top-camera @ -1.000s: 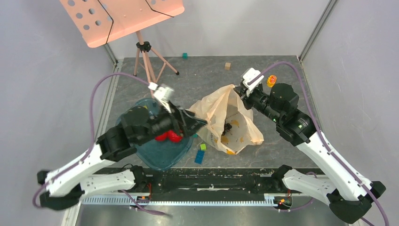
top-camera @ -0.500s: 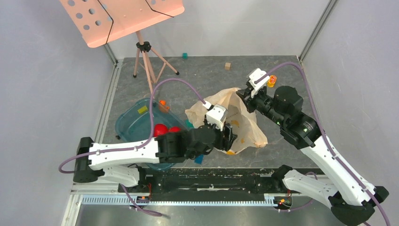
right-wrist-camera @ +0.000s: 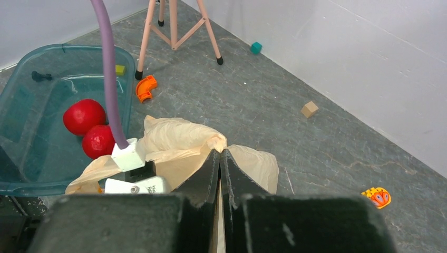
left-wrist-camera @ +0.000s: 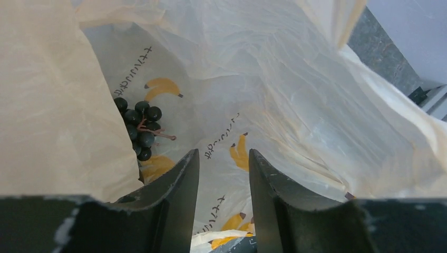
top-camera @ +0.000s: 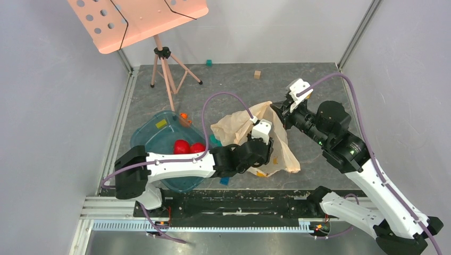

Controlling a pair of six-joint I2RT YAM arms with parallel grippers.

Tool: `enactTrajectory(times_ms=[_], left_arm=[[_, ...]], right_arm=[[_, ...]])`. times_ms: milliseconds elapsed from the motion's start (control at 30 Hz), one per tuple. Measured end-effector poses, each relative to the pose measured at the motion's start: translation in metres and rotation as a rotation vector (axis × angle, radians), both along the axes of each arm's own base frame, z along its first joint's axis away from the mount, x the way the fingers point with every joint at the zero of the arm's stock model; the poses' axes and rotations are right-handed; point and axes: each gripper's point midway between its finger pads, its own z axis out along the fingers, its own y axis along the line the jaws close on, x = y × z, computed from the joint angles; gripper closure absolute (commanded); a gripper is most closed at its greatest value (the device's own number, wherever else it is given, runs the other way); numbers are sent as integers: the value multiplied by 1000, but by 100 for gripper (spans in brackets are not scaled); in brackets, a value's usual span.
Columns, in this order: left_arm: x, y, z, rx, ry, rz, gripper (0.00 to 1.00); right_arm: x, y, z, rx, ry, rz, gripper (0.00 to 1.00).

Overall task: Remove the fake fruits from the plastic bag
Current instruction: Adjust the plastic bag at the center of the board.

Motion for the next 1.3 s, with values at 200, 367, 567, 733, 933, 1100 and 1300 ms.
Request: enactTrajectory(times_ms=[200,367,567,733,933,1100,1300], left_arm=[[12,5,-22,52,5,42,57],[11,25,-64,164,37,60,59],[1,62,-109,278,90,100,64],[-11,92,-119,312,113,123,65],[-23,105,-94,263,89,134,65],[-24,115,-85,250,75,162,64],[-23,132,-91,275,69,206,56]], right_arm=[[-3,-2,-2,4,2,1,98],[-6,-2,-9,3,13,8,98],[-15,0,-15,19,26,41,99],[-29,3,-11,46,25,96,100],[-53,-2,2,100,2,155,100],[-71,-5,3,131,-10,197,100],[-72,0,-22,107,49,222,100]])
